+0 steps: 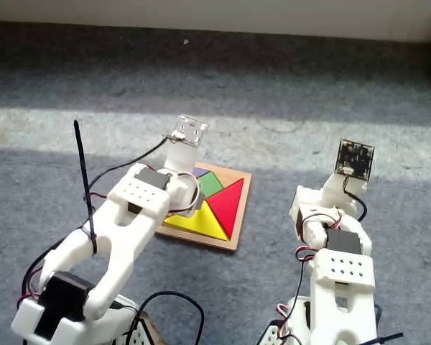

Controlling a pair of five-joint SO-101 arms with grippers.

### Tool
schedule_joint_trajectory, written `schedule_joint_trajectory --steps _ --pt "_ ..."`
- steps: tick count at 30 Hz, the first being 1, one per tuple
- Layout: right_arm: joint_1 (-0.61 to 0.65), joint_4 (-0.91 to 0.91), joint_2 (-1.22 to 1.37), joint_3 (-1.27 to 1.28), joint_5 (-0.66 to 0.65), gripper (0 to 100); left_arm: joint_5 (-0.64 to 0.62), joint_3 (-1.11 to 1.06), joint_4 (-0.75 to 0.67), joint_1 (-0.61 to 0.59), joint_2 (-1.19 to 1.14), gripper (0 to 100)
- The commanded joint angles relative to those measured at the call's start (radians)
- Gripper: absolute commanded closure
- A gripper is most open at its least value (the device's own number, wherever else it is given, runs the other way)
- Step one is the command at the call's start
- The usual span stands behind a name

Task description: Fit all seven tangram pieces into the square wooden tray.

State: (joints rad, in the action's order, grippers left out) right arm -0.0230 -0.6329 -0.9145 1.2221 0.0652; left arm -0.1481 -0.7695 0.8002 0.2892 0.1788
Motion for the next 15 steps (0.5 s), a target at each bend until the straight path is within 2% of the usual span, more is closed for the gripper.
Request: schedule_joint_trajectory --steps 1,4,7,11,15 --pt "0.010 0.027 -0.019 -0.005 -0.011 95.9 0.011 0.082 -0.005 0.013 -0.054 81" --pt "0.010 0.027 -0.019 -0.005 -0.011 95.9 0.009 0.186 0.089 0.010 -0.153 81" --pt "0.010 0.027 -0.019 -0.005 -0.011 95.9 0.011 0.274 0.153 0.008 -0.232 86" --pt "0.010 0.027 -0.019 -0.005 -0.011 95.9 0.012 0.315 0.180 0.008 -0.271 93" --pt "0.010 0.027 -0.019 -0.005 -0.011 95.9 0.012 0.315 0.181 0.008 -0.271 94"
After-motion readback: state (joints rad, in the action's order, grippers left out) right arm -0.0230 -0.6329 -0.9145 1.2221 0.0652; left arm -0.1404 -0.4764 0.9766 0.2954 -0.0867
